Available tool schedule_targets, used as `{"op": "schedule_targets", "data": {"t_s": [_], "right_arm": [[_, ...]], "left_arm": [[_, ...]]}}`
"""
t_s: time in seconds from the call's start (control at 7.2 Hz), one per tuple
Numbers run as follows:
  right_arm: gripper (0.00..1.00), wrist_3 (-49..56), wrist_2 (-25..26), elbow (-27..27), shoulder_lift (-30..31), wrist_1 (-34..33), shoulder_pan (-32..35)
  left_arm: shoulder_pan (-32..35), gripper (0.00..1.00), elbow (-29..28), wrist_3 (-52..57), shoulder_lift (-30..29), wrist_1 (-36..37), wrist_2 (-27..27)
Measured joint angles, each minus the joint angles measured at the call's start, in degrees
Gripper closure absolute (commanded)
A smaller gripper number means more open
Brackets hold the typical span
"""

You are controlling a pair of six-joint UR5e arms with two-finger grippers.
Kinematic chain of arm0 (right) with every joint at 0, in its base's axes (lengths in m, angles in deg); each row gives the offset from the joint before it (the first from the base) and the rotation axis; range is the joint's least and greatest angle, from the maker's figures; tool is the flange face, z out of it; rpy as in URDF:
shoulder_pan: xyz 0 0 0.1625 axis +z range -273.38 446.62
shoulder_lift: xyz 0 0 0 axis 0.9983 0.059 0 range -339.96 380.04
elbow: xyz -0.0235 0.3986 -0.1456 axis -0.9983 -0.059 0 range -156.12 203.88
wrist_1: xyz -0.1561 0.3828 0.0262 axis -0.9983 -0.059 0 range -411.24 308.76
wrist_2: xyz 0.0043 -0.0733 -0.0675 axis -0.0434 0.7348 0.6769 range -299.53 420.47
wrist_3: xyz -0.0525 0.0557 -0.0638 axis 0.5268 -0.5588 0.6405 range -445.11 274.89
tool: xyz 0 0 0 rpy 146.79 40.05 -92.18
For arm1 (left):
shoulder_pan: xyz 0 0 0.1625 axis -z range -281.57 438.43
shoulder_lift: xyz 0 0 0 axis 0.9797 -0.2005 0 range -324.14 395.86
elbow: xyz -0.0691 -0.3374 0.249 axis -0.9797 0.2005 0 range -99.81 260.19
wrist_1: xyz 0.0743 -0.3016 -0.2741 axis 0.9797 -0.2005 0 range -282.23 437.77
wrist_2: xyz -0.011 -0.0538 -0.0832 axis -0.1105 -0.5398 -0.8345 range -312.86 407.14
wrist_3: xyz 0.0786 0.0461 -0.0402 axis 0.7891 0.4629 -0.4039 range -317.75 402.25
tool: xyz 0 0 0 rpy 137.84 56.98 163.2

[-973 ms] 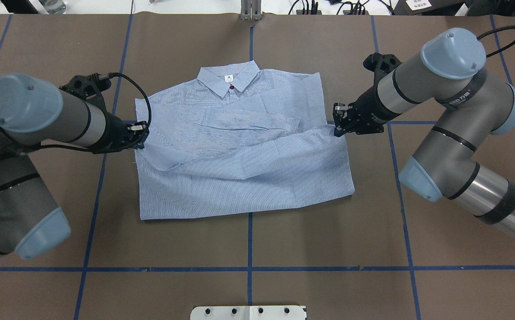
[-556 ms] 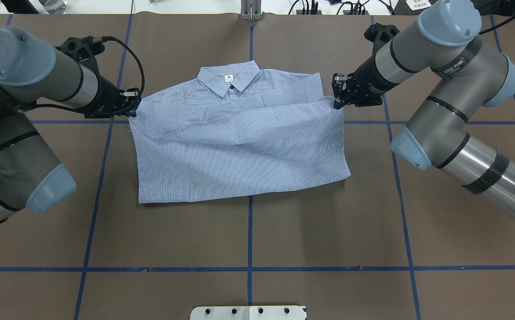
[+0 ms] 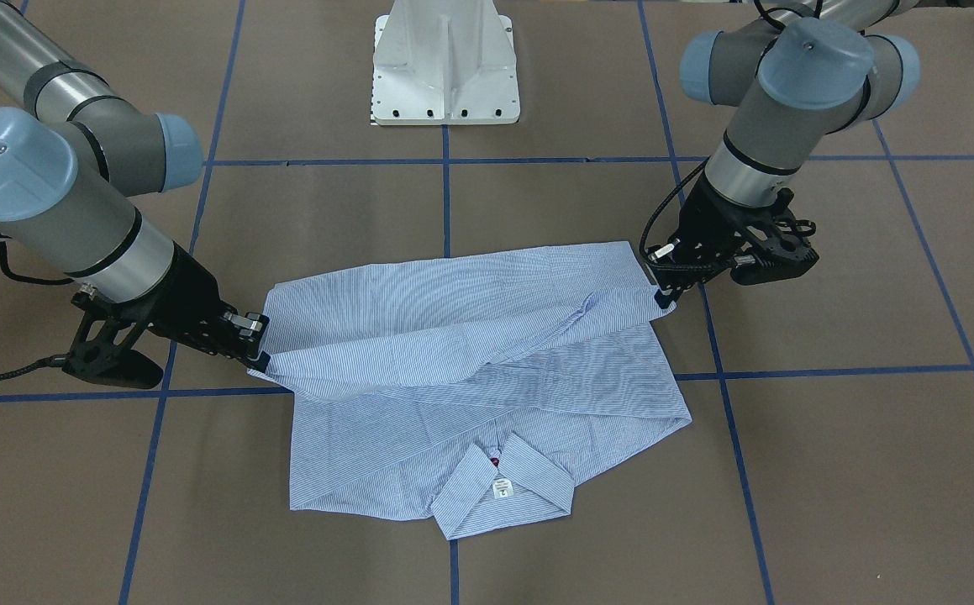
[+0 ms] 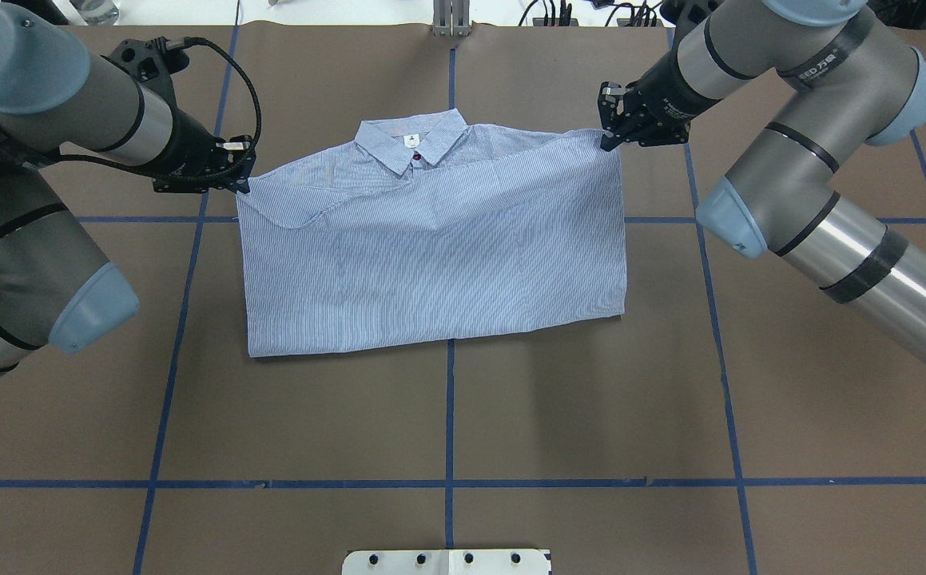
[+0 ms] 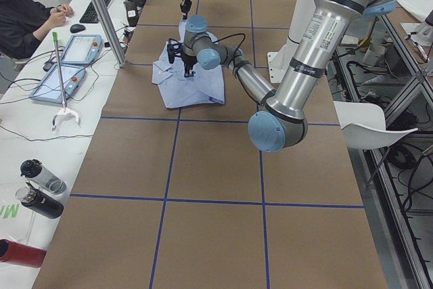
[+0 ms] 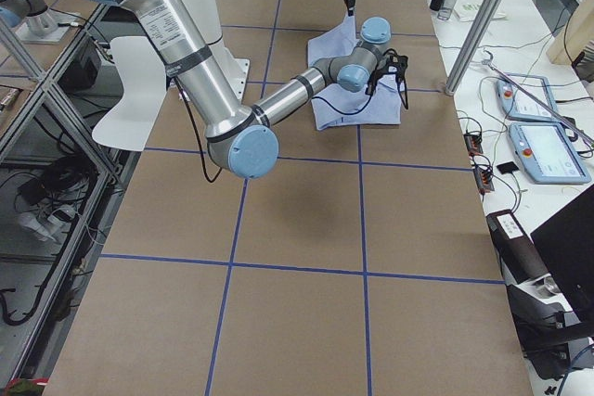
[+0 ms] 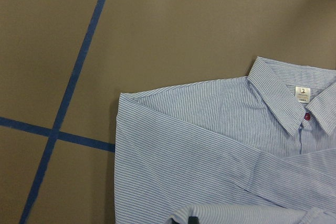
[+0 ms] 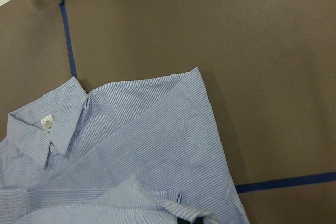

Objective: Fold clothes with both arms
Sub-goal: 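Lay the hem over the shoulders with both grippers beside the collar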

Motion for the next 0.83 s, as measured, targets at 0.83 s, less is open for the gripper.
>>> {"op": "schedule_targets", "data": {"t_s": [0.83], "right_arm": [[1.00, 0.4, 0.6, -12.5, -8.6, 2.2, 1.1]], "left_arm": [[3.8, 1.00, -12.1, 4.9, -4.1, -3.9, -2.0]]}}
